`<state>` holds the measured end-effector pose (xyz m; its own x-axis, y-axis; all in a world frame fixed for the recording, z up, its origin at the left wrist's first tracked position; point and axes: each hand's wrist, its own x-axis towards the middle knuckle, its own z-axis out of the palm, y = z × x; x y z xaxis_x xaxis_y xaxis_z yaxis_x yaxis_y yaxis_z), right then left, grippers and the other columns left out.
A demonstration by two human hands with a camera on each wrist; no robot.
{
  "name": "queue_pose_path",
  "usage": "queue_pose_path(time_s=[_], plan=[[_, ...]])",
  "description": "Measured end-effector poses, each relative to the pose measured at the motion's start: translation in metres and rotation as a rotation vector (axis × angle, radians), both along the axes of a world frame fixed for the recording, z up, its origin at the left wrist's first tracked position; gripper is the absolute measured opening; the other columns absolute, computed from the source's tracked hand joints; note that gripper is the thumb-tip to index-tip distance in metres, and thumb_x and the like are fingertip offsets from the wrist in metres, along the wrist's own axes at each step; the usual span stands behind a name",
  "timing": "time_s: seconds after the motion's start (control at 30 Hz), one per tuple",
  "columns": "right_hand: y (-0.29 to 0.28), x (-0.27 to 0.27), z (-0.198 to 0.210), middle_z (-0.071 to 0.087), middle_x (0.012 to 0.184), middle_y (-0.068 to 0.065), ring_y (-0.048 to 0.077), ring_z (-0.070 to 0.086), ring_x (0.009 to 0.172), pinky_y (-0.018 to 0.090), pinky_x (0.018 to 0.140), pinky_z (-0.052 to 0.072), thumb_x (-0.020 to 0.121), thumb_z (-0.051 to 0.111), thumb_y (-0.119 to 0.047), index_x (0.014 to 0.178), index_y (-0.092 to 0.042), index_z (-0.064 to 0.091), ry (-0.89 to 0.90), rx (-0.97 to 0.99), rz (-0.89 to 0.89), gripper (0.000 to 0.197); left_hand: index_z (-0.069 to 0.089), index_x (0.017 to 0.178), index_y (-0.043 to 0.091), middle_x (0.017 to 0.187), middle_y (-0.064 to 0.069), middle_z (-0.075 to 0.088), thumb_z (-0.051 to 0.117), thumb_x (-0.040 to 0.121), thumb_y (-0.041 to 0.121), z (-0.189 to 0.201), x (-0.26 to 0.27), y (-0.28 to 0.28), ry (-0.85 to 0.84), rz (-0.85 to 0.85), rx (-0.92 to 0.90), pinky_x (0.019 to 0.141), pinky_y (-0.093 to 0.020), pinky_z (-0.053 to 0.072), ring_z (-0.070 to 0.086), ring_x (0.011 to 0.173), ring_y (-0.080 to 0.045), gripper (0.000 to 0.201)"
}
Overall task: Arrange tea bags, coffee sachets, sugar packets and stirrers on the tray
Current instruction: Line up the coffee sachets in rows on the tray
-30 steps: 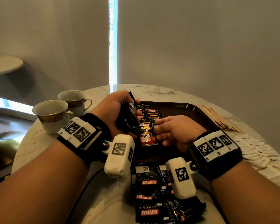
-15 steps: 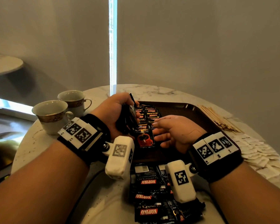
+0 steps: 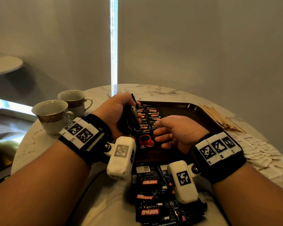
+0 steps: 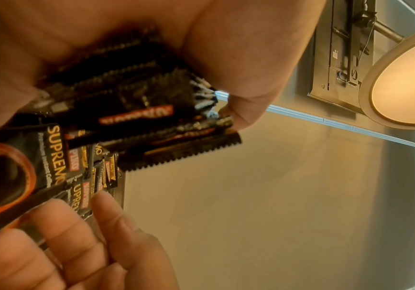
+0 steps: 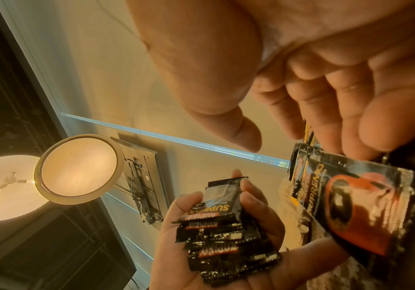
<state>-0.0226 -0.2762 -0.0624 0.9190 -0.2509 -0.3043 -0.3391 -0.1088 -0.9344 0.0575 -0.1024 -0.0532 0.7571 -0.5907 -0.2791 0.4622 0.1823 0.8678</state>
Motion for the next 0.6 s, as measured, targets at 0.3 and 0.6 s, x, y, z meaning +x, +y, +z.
queue_pose_path(time_s=[0.3, 0.6], plan=[[-0.0007, -0.0004, -0.0014, 0.063, 0.086, 0.009, 0.018, 0.062, 0.067, 0.031, 0.055, 0.052, 0.096, 0.063, -0.021, 0.109, -0.010, 0.058, -0.008, 0.008, 0.009, 0.018, 0.055, 0.109, 0.013, 0.079, -0.009, 0.055, 0.047, 0.084, 0.020, -0.0006, -0.0005, -0.0012, -0.003, 0.002, -0.006, 0.074, -0.040, 0.047, 0.054, 0.069, -0.022, 0.027], [-0.0016, 0.0015, -0.0028, 0.063, 0.086, 0.009, 0.018, 0.061, 0.066, 0.029, 0.053, 0.051, 0.096, 0.063, -0.022, 0.106, -0.011, 0.059, -0.023, 0.013, 0.013, 0.016, 0.055, 0.109, 0.014, 0.078, -0.009, 0.054, 0.045, 0.085, 0.021, 0.0001, 0.0005, -0.0028, -0.008, 0.007, 0.011, 0.067, -0.037, 0.049, 0.053, 0.067, -0.022, 0.027]])
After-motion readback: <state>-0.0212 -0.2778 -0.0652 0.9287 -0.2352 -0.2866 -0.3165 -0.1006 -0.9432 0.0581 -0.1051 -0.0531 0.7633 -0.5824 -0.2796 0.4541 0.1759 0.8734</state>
